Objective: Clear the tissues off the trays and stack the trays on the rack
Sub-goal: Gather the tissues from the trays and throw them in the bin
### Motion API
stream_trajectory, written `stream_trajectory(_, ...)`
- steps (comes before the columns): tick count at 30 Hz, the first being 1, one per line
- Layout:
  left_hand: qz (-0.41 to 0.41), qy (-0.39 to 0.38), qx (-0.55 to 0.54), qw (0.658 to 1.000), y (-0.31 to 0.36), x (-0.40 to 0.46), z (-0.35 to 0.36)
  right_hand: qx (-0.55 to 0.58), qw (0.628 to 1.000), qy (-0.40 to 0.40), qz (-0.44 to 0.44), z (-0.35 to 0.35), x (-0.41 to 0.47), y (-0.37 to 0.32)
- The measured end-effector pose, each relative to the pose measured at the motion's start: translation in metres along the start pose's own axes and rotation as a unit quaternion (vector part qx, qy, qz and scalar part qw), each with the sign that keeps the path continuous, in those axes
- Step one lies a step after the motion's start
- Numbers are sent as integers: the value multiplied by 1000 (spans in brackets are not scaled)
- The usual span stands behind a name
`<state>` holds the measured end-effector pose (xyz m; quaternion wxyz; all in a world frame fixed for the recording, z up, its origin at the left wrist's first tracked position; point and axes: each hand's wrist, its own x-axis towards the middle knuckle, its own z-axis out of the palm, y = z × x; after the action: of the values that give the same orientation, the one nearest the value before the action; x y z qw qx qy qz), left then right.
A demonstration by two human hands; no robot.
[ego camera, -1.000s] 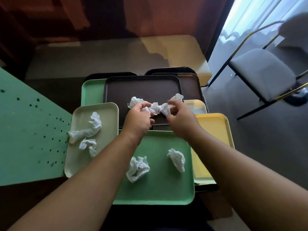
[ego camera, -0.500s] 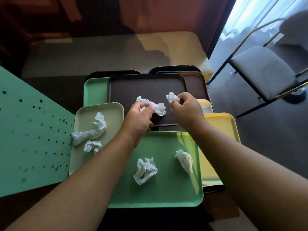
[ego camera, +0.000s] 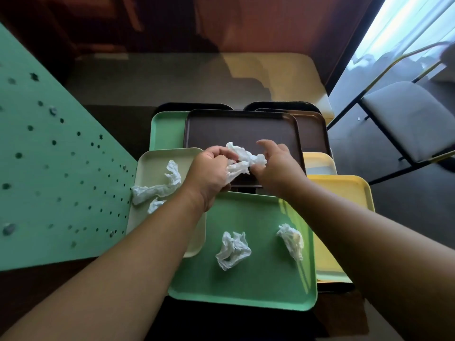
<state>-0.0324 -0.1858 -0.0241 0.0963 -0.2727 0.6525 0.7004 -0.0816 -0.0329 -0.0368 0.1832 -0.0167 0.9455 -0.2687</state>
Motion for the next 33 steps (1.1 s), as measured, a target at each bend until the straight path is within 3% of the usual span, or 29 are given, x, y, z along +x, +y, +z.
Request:
stream_trajectory(4,5,43,2,999,-4,-2,-17,-148,989,-22,-18,22,19,2)
stream_trajectory(9,133,105,202,965,2,-21,-43,-192,980,-45,20,22,26,12)
stream_trajectory(12,161,153,291,931,1,-28,-72,-100,994,-31,-28,25,19,-7)
stream_trajectory(15,126,171,370,905,-5,-24,-97,-9,996,-20,-91,27,6,-38)
stream_trajectory(26,-48,74,479,874,-16,-9,-111,62,987,-72,-128,52,-33,-92)
stream_trajectory(29,11,108,496,861,-25,-8,-115,97,983,-89,-128,53,-43,-93)
stream_trajectory(33,113,148,413,892,-20,-25,-114,94,985,-62,-134,53,-52,-92)
